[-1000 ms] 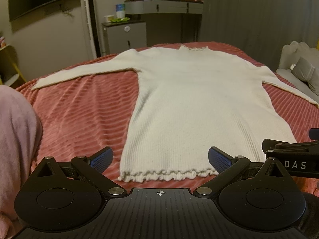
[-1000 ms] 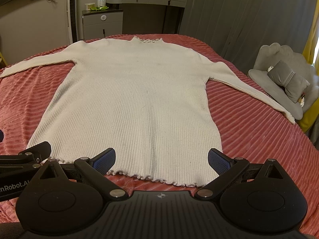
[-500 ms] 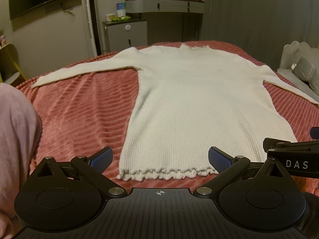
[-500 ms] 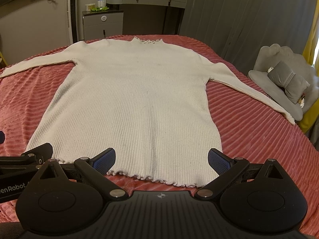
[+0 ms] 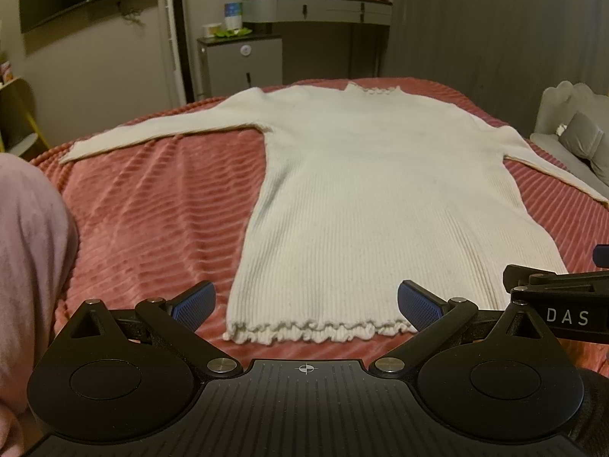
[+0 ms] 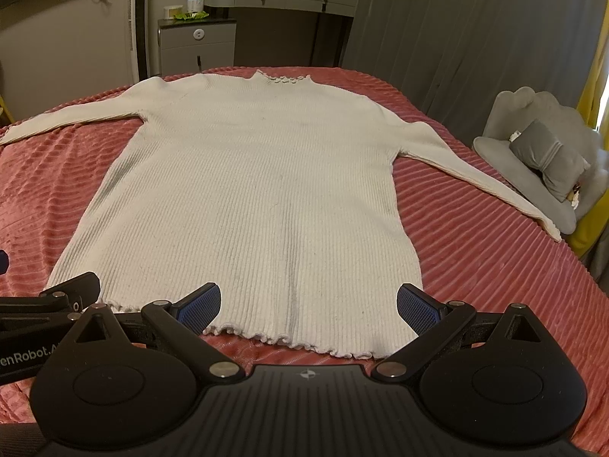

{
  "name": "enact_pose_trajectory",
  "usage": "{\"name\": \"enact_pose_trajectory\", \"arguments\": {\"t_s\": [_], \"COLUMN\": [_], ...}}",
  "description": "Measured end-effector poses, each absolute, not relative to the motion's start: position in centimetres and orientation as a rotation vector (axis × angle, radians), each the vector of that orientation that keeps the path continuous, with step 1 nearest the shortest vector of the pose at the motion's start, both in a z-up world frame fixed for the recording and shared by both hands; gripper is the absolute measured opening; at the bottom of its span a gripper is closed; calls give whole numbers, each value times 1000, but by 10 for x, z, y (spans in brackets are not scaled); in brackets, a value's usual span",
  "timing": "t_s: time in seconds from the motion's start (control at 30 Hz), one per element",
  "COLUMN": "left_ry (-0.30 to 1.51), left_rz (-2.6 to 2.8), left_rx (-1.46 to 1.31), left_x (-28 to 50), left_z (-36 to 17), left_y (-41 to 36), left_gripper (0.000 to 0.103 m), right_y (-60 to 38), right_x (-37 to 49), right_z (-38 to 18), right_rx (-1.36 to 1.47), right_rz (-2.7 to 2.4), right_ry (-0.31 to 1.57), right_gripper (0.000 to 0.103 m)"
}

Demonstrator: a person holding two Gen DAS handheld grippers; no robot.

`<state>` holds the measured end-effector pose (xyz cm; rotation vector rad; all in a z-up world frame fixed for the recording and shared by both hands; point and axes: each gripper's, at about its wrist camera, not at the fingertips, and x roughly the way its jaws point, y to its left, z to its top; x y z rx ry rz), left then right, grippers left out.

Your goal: Fold small clothes

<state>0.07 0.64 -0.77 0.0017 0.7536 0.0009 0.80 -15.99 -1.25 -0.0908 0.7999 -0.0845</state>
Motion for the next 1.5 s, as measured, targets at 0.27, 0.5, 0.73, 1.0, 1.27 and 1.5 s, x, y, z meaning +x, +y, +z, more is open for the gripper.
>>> {"name": "enact_pose_trajectory", "arguments": {"t_s": [0.27, 0.5, 0.73, 1.0, 1.27, 1.5], "left_ry": [755, 761, 761, 765, 768, 774], "left_rz": [1, 3, 4, 4, 7, 11], "left_rx": [1, -10, -15, -19, -20, -28], "left_x": [1, 1, 1, 1, 1, 2], "left_z": [-8, -9, -9, -9, -9, -10], "left_y": [7, 8, 9, 8, 9, 11], "left_gripper": [103, 103, 103, 103, 103, 103], "right_y": [-159, -159, -158, -155, -155, -158], "right_x": [8, 8, 8, 8, 7, 9], "right_z": [-12, -12, -14, -14, -14, -14], "right_rx": [-92, -92, -100, -122, -130, -124], "right_rz": [-84, -84, -81, -85, -86, -83], "right_ry": [801, 801, 803, 804, 802, 810], "right_gripper": [99, 99, 99, 99, 99, 99]}}
